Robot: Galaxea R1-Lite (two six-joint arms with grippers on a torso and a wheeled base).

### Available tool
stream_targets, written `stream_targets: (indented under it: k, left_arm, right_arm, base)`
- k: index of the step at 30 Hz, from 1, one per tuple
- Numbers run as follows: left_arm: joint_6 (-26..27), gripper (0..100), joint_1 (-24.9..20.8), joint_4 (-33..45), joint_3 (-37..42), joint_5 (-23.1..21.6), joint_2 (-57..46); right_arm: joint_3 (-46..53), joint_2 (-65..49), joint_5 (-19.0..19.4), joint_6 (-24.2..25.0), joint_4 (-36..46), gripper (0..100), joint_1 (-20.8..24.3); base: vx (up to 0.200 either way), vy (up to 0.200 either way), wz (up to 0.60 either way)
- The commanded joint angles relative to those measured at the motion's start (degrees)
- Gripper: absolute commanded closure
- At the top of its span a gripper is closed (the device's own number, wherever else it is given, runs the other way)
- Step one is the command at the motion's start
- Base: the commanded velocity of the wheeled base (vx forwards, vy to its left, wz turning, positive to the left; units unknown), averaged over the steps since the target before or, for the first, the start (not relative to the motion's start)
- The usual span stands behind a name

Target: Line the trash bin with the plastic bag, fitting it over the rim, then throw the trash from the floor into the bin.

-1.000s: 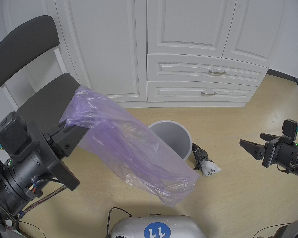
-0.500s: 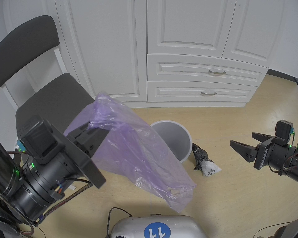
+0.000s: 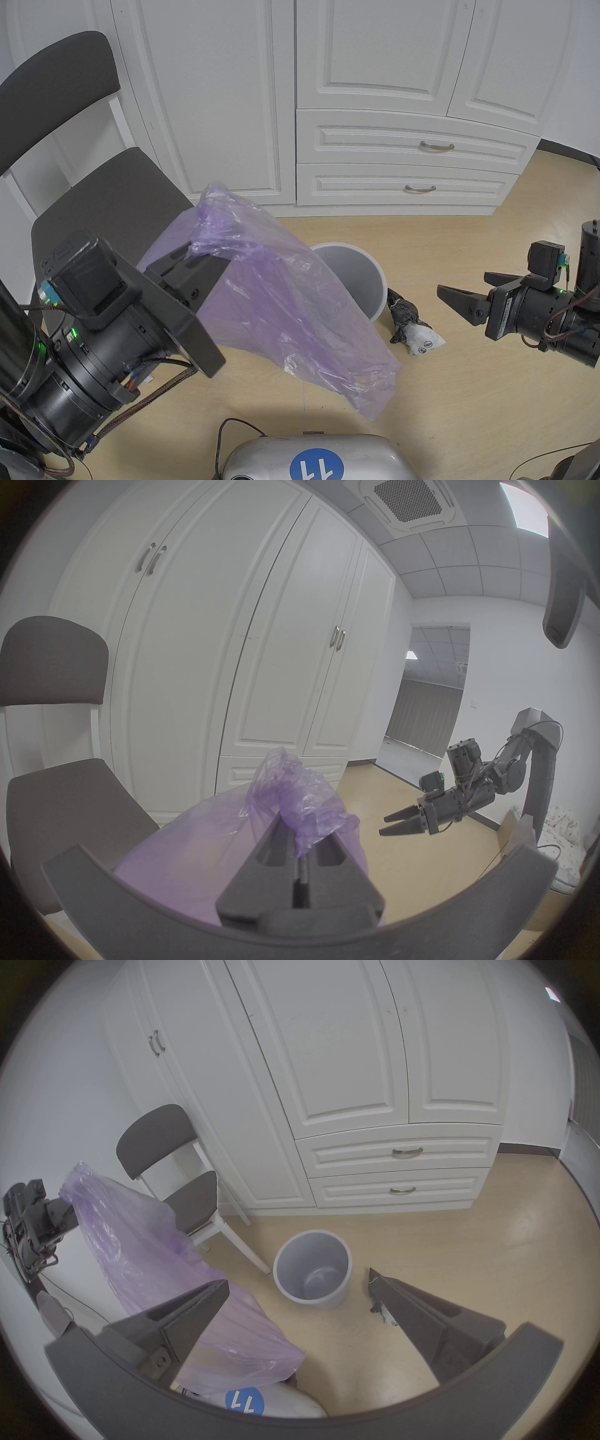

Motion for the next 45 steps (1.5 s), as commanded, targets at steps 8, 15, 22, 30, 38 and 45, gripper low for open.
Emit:
stream_targets:
  k: [8, 15, 22, 30, 38, 45]
  left_arm:
    - [0.13, 100, -0.16, -5.53, -0.84, 0.85, 0.57]
    - [0.21, 100, 0.02, -5.80, -1.98, 2.52, -1.36]
    - [0.13, 100, 0.10, -6.06, -2.42, 2.25, -3.38]
    - [-0.05, 100, -0.95, -5.80, -1.10, 1.46, -6.55]
    - [0.04, 100, -0.95, -6.15, 0.30, -1.09, -6.64]
    - [-0.05, 100, -1.13, -6.15, 0.13, -1.17, -6.81]
  right_arm:
    - [5.19, -0.53, 3.22, -0.91, 1.08, 0, 5.61]
    - [7.56, -0.09, 5.86, -4.16, 0.38, 0, 6.05]
    - [8.79, 0.88, 5.59, -6.27, 0.56, 0, 5.96]
    - [6.42, 2.99, 5.24, -3.72, -2.08, 0, 3.15]
    - [5.71, 7.12, 5.15, -1.34, -6.56, 0, 1.74]
    - [5.89, 13.09, 5.15, 0.06, -10.08, 0, 1.74]
  base:
    - [0.000, 0.000, 0.00]
    - [0.000, 0.000, 0.00]
    - [0.000, 0.000, 0.00]
    - [0.000, 0.000, 0.00]
    - [0.000, 0.000, 0.00]
    - [0.000, 0.000, 0.00]
